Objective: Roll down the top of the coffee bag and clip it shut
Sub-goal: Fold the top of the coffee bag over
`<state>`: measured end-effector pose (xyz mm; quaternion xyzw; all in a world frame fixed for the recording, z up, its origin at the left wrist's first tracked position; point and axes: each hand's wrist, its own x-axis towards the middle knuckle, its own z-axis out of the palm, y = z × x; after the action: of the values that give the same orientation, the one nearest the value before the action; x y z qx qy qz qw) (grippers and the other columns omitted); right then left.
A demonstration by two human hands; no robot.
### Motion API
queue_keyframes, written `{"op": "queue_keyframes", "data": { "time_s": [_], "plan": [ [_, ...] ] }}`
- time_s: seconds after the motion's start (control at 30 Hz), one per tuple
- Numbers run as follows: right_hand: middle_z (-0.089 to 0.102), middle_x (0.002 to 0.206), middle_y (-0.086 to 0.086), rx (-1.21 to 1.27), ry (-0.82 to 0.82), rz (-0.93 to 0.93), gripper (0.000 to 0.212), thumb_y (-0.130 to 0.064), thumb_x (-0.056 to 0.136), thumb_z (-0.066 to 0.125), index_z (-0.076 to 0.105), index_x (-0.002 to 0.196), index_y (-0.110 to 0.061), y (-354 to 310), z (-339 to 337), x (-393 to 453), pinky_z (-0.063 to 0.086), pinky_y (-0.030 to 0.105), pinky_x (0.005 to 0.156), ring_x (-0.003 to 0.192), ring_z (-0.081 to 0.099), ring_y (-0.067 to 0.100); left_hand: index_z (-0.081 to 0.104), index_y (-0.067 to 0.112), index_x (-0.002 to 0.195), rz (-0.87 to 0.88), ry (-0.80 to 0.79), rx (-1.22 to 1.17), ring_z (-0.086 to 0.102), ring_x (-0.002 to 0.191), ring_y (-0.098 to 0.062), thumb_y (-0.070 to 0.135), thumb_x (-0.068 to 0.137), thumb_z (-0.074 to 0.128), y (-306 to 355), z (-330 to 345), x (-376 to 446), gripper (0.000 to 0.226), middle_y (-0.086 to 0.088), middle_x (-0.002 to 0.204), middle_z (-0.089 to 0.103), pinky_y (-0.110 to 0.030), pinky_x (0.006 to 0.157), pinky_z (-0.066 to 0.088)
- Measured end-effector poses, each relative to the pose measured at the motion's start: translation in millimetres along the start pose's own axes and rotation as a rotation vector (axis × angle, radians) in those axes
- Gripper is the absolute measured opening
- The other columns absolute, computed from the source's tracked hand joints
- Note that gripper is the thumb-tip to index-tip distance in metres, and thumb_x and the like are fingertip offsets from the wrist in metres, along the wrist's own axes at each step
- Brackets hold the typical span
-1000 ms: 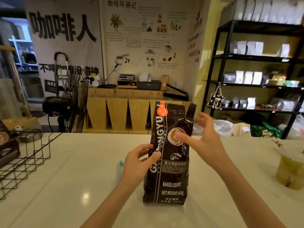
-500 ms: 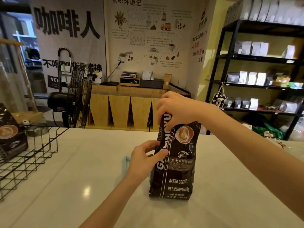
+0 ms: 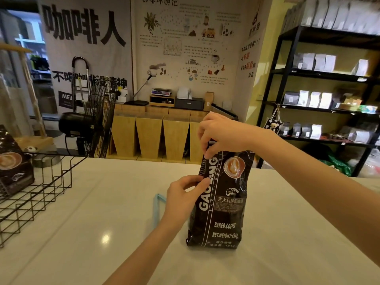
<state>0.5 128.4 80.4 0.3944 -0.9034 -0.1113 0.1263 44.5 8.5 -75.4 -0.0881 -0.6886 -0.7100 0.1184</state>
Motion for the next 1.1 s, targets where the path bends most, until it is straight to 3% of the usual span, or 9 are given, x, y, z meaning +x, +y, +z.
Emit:
{"op": "queue_keyframes", "data": {
  "time_s": [0.07,0.17,0.3,0.43,0.63,0.8,0.93,1.1],
  "plan": [
    [0.045,0.104,-0.009,0.042,-0.008,0.005,0.016,-0.034,0.079,0.065,0.070,0.087,-0.021,2,2,0,0.029,0.033,0.099,0.119,0.029,0.019,0.065,0.024,0.089,0.005,0.015,-0.028,0.065,0.088,-0.007,0.027,0.076,0.067,0,1,-2,0.013,0.001,0.096,0.071,-0.015,0.067,0.053],
    [0.048,0.112,-0.003,0.130,0.004,0.031,0.013,-0.032,0.079,0.066,0.067,0.085,-0.021,4,5,0,0.029,0.034,0.100,0.121,0.027,0.019,0.066,0.020,0.097,0.017,0.022,-0.041,0.066,0.085,-0.004,0.026,0.076,0.067,-1,2,-5,0.022,0.002,0.096,0.070,-0.011,0.062,0.052],
    [0.050,0.117,-0.001,0.186,0.018,0.054,0.015,-0.031,0.079,0.066,0.067,0.085,-0.018,8,8,0,0.028,0.033,0.099,0.121,0.027,0.018,0.067,0.015,0.097,0.028,0.063,-0.060,0.067,0.085,-0.008,0.024,0.075,0.068,-3,6,-9,0.024,0.000,0.097,0.071,-0.015,0.063,0.054],
    [0.047,0.122,-0.001,0.264,0.074,0.074,0.013,-0.030,0.077,0.068,0.067,0.081,-0.018,10,11,-3,0.025,0.033,0.102,0.124,0.023,0.017,0.070,0.022,0.081,-0.025,0.083,-0.177,0.070,0.082,-0.014,0.019,0.077,0.067,-1,9,-12,0.006,0.000,0.099,0.071,-0.018,0.060,0.055],
    [0.045,0.129,-0.001,0.252,0.174,0.087,0.017,-0.031,0.077,0.069,0.070,0.084,-0.015,8,20,-8,0.020,0.034,0.105,0.128,0.019,0.018,0.073,0.029,0.070,-0.047,0.115,-0.229,0.069,0.086,-0.014,0.020,0.076,0.066,-1,11,-17,0.013,0.006,0.100,0.071,-0.027,0.069,0.057],
    [0.061,0.103,-0.004,0.131,0.151,0.070,0.020,-0.041,0.077,0.066,0.071,0.084,-0.023,5,11,-7,0.026,0.039,0.107,0.117,0.036,0.016,0.072,0.012,0.077,-0.004,0.039,-0.149,0.067,0.088,-0.013,0.015,0.076,0.067,1,3,-8,0.006,0.002,0.099,0.069,-0.018,0.066,0.054],
    [0.063,0.081,-0.008,-0.022,0.132,0.018,0.027,-0.046,0.083,0.056,0.067,0.087,-0.021,-6,9,3,0.002,0.036,0.116,0.096,0.053,0.008,0.062,0.005,0.073,-0.042,-0.054,-0.239,0.068,0.084,-0.016,0.006,0.078,0.064,4,2,-2,0.005,-0.006,0.099,0.069,-0.018,0.063,0.054],
    [0.067,0.078,0.000,-0.268,0.149,-0.002,0.055,-0.053,0.091,0.033,0.068,0.078,-0.013,-16,28,12,0.019,0.037,0.110,0.084,0.059,0.015,0.064,0.009,0.080,-0.024,-0.016,-0.241,0.067,0.065,-0.002,0.009,0.076,0.067,10,7,-6,0.006,0.002,0.078,0.071,-0.012,0.055,0.050]
  ]
}}
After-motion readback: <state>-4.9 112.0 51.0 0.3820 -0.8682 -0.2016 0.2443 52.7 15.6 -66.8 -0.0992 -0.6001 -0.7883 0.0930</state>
